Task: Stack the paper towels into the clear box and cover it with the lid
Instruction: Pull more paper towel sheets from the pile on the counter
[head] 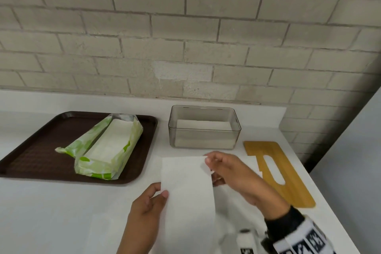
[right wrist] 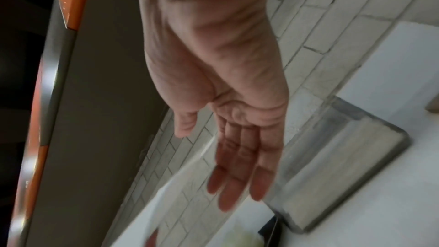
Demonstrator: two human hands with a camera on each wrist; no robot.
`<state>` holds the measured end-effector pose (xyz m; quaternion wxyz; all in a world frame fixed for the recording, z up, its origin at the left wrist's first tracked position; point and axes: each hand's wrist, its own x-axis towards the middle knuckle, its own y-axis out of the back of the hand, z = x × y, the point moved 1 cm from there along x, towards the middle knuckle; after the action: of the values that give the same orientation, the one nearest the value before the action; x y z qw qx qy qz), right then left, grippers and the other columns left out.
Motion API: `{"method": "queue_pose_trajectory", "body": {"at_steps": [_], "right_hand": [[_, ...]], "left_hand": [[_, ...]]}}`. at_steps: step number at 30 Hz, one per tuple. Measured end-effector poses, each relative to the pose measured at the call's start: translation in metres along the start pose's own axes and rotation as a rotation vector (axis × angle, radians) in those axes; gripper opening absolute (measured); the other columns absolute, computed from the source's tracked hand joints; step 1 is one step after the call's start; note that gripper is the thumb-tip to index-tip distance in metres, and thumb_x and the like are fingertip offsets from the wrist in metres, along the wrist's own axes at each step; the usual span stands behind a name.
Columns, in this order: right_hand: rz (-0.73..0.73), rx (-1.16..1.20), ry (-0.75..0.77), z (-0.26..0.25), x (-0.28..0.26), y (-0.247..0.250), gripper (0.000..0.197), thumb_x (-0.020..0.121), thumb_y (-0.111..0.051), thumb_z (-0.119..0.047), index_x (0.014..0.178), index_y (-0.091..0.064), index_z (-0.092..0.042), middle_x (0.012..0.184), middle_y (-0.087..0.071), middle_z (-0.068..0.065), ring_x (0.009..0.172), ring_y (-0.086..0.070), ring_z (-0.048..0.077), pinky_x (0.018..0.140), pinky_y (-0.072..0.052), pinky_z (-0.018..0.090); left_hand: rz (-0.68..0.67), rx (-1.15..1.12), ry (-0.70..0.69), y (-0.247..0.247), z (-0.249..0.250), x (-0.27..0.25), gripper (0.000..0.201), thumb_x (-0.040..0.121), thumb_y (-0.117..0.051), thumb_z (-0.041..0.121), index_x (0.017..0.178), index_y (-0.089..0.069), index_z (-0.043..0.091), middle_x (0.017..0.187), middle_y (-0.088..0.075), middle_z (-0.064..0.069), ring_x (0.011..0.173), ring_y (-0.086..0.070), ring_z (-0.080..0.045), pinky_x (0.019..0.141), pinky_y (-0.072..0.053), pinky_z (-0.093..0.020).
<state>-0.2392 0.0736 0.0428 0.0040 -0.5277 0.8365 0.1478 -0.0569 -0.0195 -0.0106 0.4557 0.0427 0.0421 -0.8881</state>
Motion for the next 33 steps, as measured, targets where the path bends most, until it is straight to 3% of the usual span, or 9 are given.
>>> {"method": "queue_pose_trajectory", "body": {"at_steps": [3, 9, 16, 18, 21, 23, 25, 28, 33], "right_hand": [[0.098, 0.095, 0.046, 0.004, -0.021, -0.013, 0.037, 0.094, -0.05, -0.032, 0.088, -0.059, 0.003, 0.082, -0.063, 0.015, 0.075, -0.059, 0.02, 0.075, -0.05, 0.033], [0.302, 0.235, 0.094, -0.013, -0.044, -0.027, 0.023, 0.095, -0.05, -0.027, 0.09, -0.072, -0.022, 0.092, -0.074, 0.001, 0.089, -0.069, 0.018, 0.079, -0.052, 0.028], [0.469, 0.282, 0.19, -0.042, -0.054, -0.027, 0.022, 0.092, -0.055, -0.019, 0.079, -0.073, -0.02, 0.087, -0.073, 0.005, 0.081, -0.064, 0.016, 0.076, -0.048, 0.026], [0.506, 0.3, 0.251, -0.048, -0.058, -0.029, 0.021, 0.092, -0.056, -0.018, 0.079, -0.073, -0.018, 0.09, -0.072, 0.012, 0.079, -0.065, 0.021, 0.076, -0.048, 0.028], [0.598, 0.343, 0.378, -0.055, -0.063, -0.019, 0.028, 0.089, -0.06, -0.023, 0.075, -0.067, 0.0, 0.079, -0.063, 0.023, 0.071, -0.055, 0.022, 0.07, -0.044, 0.027], [0.614, 0.377, 0.477, -0.06, -0.067, -0.009, 0.06, 0.079, -0.066, -0.039, 0.074, -0.051, 0.019, 0.073, -0.052, 0.02, 0.072, -0.044, 0.021, 0.068, -0.039, 0.032], [0.619, 0.343, 0.52, -0.064, -0.07, -0.003, 0.077, 0.071, -0.068, -0.05, 0.072, -0.045, 0.023, 0.076, -0.049, 0.015, 0.071, -0.042, 0.022, 0.066, -0.04, 0.031], [0.622, 0.276, 0.506, -0.068, -0.073, 0.0, 0.065, 0.083, -0.064, -0.038, 0.076, -0.048, 0.024, 0.075, -0.049, 0.013, 0.068, -0.043, 0.022, 0.061, -0.046, 0.022], [0.77, 0.318, 0.545, -0.075, -0.081, 0.012, 0.05, 0.091, -0.057, -0.029, 0.082, -0.05, 0.02, 0.077, -0.057, 0.029, 0.07, -0.048, 0.028, 0.069, -0.042, 0.036]], "left_hand": [[-0.053, 0.011, -0.051, -0.007, 0.012, -0.01, 0.014, 0.094, -0.053, 0.016, 0.093, -0.066, 0.022, 0.076, -0.075, -0.001, 0.072, -0.067, -0.017, 0.07, -0.046, -0.032], [-0.186, 0.066, -0.11, -0.02, 0.011, -0.032, 0.016, 0.089, -0.059, 0.011, 0.096, -0.066, 0.023, 0.08, -0.074, 0.015, 0.073, -0.069, 0.001, 0.057, -0.047, -0.01], [-0.303, -0.025, -0.045, -0.029, 0.01, -0.044, 0.03, 0.074, -0.061, 0.033, 0.099, -0.066, 0.019, 0.085, -0.075, 0.01, 0.079, -0.071, -0.007, 0.064, -0.055, -0.021], [-0.329, -0.033, -0.03, -0.033, 0.006, -0.048, 0.025, 0.076, -0.064, 0.026, 0.097, -0.068, 0.014, 0.085, -0.076, 0.007, 0.08, -0.071, -0.008, 0.063, -0.053, -0.016], [-0.39, -0.043, -0.031, -0.036, 0.008, -0.053, 0.012, 0.085, -0.061, 0.014, 0.087, -0.072, 0.011, 0.078, -0.076, 0.005, 0.07, -0.07, -0.004, 0.054, -0.046, -0.01], [-0.42, -0.047, -0.036, -0.033, 0.011, -0.054, 0.016, 0.085, -0.06, 0.015, 0.078, -0.074, 0.011, 0.071, -0.074, 0.002, 0.06, -0.067, -0.001, 0.048, -0.041, -0.008], [-0.445, -0.063, -0.037, -0.033, 0.012, -0.051, 0.018, 0.081, -0.061, 0.019, 0.074, -0.077, 0.014, 0.077, -0.075, -0.001, 0.068, -0.07, -0.007, 0.055, -0.047, -0.012], [-0.465, -0.099, -0.032, -0.032, 0.01, -0.047, 0.015, 0.075, -0.07, 0.023, 0.087, -0.076, 0.016, 0.093, -0.076, -0.006, 0.088, -0.072, -0.02, 0.071, -0.055, -0.022], [-0.545, -0.21, 0.075, -0.031, -0.005, -0.045, 0.06, 0.04, -0.092, 0.035, 0.093, -0.076, 0.013, 0.094, -0.072, -0.023, 0.076, -0.072, -0.031, 0.055, -0.058, -0.034]]}}
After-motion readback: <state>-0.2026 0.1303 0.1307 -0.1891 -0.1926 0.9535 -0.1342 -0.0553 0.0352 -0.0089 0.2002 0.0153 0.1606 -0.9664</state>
